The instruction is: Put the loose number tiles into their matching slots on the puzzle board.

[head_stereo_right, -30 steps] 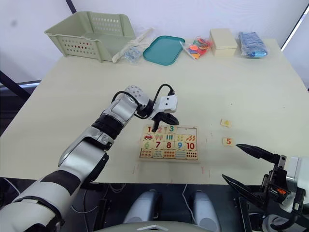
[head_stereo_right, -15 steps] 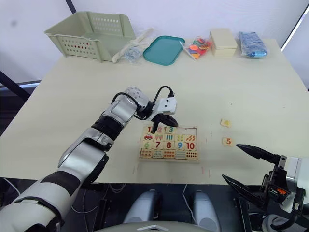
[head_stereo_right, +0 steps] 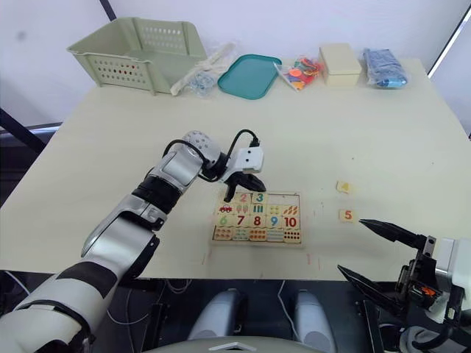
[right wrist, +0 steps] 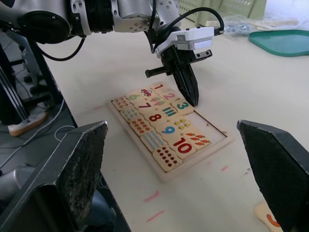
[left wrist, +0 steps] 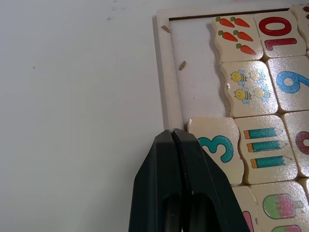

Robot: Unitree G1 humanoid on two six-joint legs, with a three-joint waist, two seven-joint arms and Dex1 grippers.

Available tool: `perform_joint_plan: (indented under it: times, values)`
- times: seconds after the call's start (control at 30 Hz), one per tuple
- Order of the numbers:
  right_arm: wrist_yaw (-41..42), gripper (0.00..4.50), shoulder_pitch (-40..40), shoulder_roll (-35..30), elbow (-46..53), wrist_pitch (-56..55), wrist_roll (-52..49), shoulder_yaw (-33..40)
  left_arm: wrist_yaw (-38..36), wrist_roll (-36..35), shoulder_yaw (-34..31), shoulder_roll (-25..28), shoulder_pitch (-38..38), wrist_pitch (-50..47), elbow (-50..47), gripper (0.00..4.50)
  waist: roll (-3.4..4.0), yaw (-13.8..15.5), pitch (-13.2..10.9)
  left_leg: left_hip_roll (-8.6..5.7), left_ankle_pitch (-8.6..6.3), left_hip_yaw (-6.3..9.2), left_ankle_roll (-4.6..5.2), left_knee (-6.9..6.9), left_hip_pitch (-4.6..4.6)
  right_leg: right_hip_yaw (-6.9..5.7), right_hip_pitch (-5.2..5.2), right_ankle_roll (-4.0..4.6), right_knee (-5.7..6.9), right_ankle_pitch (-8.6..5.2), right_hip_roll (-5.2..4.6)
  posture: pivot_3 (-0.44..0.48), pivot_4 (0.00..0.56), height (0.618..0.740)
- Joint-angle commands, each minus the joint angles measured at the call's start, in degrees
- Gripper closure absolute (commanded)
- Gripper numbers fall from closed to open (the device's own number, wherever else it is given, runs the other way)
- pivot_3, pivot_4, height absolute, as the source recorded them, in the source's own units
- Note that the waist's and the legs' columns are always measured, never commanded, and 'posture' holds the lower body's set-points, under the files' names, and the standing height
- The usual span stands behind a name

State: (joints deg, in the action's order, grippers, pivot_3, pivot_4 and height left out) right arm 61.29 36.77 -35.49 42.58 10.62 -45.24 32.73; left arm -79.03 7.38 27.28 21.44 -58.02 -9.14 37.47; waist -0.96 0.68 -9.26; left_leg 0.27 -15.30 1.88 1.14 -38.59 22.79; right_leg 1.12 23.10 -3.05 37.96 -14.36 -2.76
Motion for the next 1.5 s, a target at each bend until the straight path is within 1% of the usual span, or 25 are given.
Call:
perform_joint_plan:
  times: [0.03, 0.5, 0.63, 0.73, 0.83, 0.93, 1.03, 1.13, 1.2, 1.27, 1.33, 1.43, 1.5]
  values:
    - [0.0, 0.00, 0.0, 0.1, 1.2, -1.3, -0.4, 0.4, -0.5, -0.4, -1.1, 0.9, 0.7, -1.3, -3.4, 4.47, 0.00, 0.0, 0.0, 0.00, 0.00, 0.00, 0.00, 0.00, 0.00, 0.00, 0.00, 0.00, 0.00, 0.00, 0.00, 0.000, 0.150, 0.740]
    - [0.1, 0.00, -1.1, -0.4, 0.6, -0.9, -0.4, 0.0, -0.3, -1.0, -1.5, 2.9, 2.5, -4.6, -8.1, 4.47, 0.00, 0.0, 0.0, 0.00, 0.00, 0.02, 0.00, 0.00, -0.01, 0.00, 0.00, 0.00, 0.01, 0.00, 0.00, 0.000, 0.150, 0.740]
    - [0.0, 0.00, -1.3, -0.3, 0.7, -0.9, -0.3, -0.3, 0.6, -4.3, -5.2, 3.8, 3.4, -7.2, -11.1, 4.47, 0.01, 0.0, 0.0, 0.01, 0.00, 0.03, 0.00, 0.00, -0.01, 0.00, 0.00, 0.00, 0.01, 0.00, 0.00, 0.000, 0.150, 0.740]
    - [-0.4, 0.00, -1.5, -0.1, 0.9, -0.7, -0.3, -1.1, 1.8, -8.4, -10.1, 5.9, 6.5, -13.3, -17.6, 4.47, 0.01, -0.2, 0.0, 0.04, 0.00, 0.07, 0.00, 0.00, -0.01, 0.01, 0.00, 0.01, 0.02, 0.00, 0.00, 0.000, 0.150, 0.740]
    - [-0.7, 0.00, -1.9, 0.1, 0.9, -0.6, -0.3, -1.9, 3.4, -11.3, -13.2, 7.4, 9.4, -18.3, -23.7, 4.47, 0.02, -0.4, 0.0, 0.07, 0.00, 0.09, 0.00, 0.01, -0.03, 0.00, 0.00, 0.01, 0.03, 0.00, 0.00, 0.000, 0.150, 0.740]
    - [-1.7, 0.00, -3.6, 0.2, 0.4, -0.2, -0.5, -4.0, 8.5, -16.2, -19.9, 8.1, 14.8, -25.4, -32.3, 4.47, 0.02, -0.4, 0.0, 0.11, 0.00, 0.09, 0.00, 0.00, -0.03, 0.01, 0.00, 0.01, 0.02, 0.00, -0.02, 0.000, 0.150, 0.740]
    - [-4.0, 0.00, -6.3, 1.2, 0.5, 0.4, 0.4, -7.8, 15.6, -20.9, -28.3, 6.8, 22.0, -28.1, -39.8, 4.47, 0.04, -0.7, 0.0, 0.14, 0.00, 0.10, -0.01, 0.00, -0.05, 0.01, 0.00, 0.01, 0.02, 0.00, -0.03, 0.000, 0.150, 0.740]
    - [-5.9, 0.00, -7.7, 2.4, -0.5, -0.6, 3.7, -11.0, 21.6, -24.6, -34.2, 5.6, 28.4, -31.1, -46.1, 4.47, 0.04, -0.6, 0.0, 0.24, 0.00, 0.12, -0.01, 0.00, -0.06, -0.01, 0.00, 0.02, 0.06, 0.00, -0.04, 0.000, 0.150, 0.740]
    - [-6.9, 0.00, -8.2, 3.1, -1.1, -1.3, 6.0, -12.8, 24.1, -25.7, -36.2, 5.7, 31.5, -30.9, -48.8, 4.47, 0.03, -0.6, 0.0, 0.24, 0.00, 0.11, -0.01, 0.00, -0.06, 0.01, 0.00, 0.01, 0.03, 0.01, -0.05, 0.000, 0.150, 0.740]
    - [-7.8, 0.00, -8.9, 3.6, -1.8, -1.6, 7.9, -14.5, 26.8, -27.0, -39.0, 5.8, 36.3, -30.8, -52.3, 4.47, 0.03, -0.4, 0.0, 0.20, 0.01, 0.11, -0.02, 0.01, -0.06, 0.00, 0.00, 0.01, 0.04, 0.01, -0.09, 0.000, 0.150, 0.740]
    - [-9.1, 0.00, -10.1, 4.3, -2.9, -2.1, 9.4, -15.5, 28.6, -28.2, -42.0, 5.7, 41.8, -28.5, -55.7, 4.47, 0.04, -0.4, 0.0, 0.21, 0.01, 0.08, -0.02, 0.01, -0.07, 0.03, 0.00, 0.01, 0.02, 0.01, -0.11, 0.000, 0.150, 0.740]
    - [-8.1, 0.00, -9.4, 4.7, -5.7, -4.0, 10.4, -14.9, 30.7, -29.8, -44.0, 5.3, 48.4, -26.4, -60.0, 4.47, 0.04, 0.1, 0.0, 0.21, 0.01, 0.06, -0.02, 0.05, -0.12, 0.06, -0.01, 0.02, 0.02, 0.01, -0.14, 0.000, 0.150, 0.740]
    - [-6.9, 0.00, -8.5, 5.2, -8.2, -5.8, 10.3, -14.2, 30.8, -31.2, -45.9, 5.6, 53.0, -25.2, -61.6, 4.47, 0.03, 0.2, 0.0, 0.20, 0.00, 0.05, -0.02, 0.04, -0.12, 0.06, -0.02, 0.01, 0.01, 0.01, -0.17, 0.000, 0.150, 0.740]
